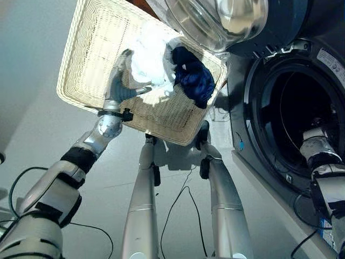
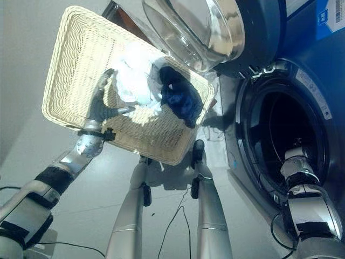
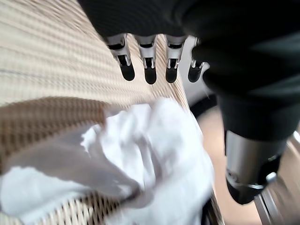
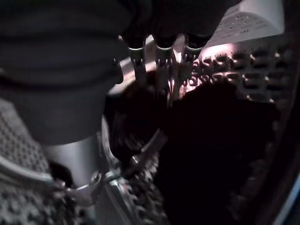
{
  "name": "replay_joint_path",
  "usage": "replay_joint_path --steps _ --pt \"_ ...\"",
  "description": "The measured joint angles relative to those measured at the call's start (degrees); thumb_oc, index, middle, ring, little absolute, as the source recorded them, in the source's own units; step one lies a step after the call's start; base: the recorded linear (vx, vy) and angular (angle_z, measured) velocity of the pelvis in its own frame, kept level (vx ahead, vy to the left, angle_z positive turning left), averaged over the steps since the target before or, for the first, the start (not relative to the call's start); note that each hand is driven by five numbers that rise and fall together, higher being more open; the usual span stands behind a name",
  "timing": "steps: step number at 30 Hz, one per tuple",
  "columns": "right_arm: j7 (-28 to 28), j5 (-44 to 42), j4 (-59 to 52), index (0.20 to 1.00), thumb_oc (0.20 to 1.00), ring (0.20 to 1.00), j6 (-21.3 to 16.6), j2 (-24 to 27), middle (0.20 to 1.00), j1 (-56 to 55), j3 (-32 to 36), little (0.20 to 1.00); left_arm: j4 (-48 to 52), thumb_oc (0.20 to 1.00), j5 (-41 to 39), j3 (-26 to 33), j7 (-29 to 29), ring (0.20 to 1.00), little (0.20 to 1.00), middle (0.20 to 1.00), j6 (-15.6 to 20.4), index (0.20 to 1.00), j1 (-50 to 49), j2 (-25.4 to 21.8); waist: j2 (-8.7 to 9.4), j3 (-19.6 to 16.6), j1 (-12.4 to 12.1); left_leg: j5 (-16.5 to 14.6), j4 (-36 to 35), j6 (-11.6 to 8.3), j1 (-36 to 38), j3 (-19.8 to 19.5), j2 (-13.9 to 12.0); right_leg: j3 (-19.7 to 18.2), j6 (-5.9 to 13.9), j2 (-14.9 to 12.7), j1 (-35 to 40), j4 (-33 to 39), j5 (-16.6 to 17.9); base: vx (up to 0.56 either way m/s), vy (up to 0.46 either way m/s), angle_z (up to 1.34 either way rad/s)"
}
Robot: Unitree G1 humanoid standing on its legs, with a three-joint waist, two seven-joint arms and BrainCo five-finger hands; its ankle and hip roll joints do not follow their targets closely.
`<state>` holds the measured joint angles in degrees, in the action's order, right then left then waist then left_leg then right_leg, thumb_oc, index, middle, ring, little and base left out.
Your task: Put the clothes into the washing machine.
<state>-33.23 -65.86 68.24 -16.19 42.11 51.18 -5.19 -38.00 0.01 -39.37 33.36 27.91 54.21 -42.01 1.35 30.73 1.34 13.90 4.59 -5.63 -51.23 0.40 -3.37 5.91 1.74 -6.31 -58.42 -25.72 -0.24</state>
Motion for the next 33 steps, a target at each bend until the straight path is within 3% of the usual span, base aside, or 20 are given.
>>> replay_joint_path --steps 5,12,17,24,33 --pt "-0.1 7.8 1.8 1.0 1.0 1.0 4.2 1.2 1.0 2.1 -1.8 1.0 -2.1 1.0 9.4 -7.4 2.2 1.0 1.0 1.0 -5.2 1.0 7.0 -0.2 -0.01 0.0 -0.4 0.3 0.1 0.32 -0.6 -0.6 0.3 0.2 0.0 -0.2 -0.4 -0.1 0.0 0.0 0.016 0.02" --pt "-0.4 16.4 1.8 1.0 1.0 1.0 5.2 0.9 1.0 4.9 -5.0 1.0 -7.1 1.0 15.0 -11.1 4.5 1.0 1.0 1.0 -11.0 1.0 11.4 1.9 0.0 0.0 1.0 0.4 0.1 0.5 -0.7 -0.5 0.7 0.2 0.05 -0.7 -0.5 -0.3 -0.1 0.0 0.053 0.03" --pt "0.0 21.2 1.6 1.0 1.0 1.0 5.2 -1.9 1.0 4.3 -6.9 1.0 -10.9 1.0 16.8 -11.3 6.4 1.0 1.0 1.0 -14.4 1.0 12.9 3.5 0.01 0.0 1.9 0.2 0.1 0.24 -0.8 -0.3 0.8 -0.1 0.29 -0.7 -0.9 -0.4 -0.3 0.0 0.058 -0.03" --pt "1.5 23.6 -1.7 1.0 1.0 1.0 4.2 -8.2 1.0 0.5 -10.7 1.0 -18.1 1.0 19.5 -11.2 8.6 1.0 1.0 1.0 -23.0 1.0 16.5 5.9 0.05 0.0 4.2 -0.4 0.2 0.46 -1.6 1.1 0.4 -1.3 0.28 -0.2 -2.4 -0.6 -0.2 0.0 0.035 -0.06" --pt "1.0 27.9 -8.3 1.0 1.0 1.0 0.7 -9.8 1.0 0.4 -13.6 1.0 -22.5 1.0 20.2 -11.1 8.8 1.0 1.0 1.0 -25.0 1.0 18.4 6.3 0.07 -0.1 5.5 -0.6 0.4 0.35 -1.6 2.4 0.1 -2.3 0.24 0.2 -2.8 -0.3 -0.2 0.0 0.037 -0.04"
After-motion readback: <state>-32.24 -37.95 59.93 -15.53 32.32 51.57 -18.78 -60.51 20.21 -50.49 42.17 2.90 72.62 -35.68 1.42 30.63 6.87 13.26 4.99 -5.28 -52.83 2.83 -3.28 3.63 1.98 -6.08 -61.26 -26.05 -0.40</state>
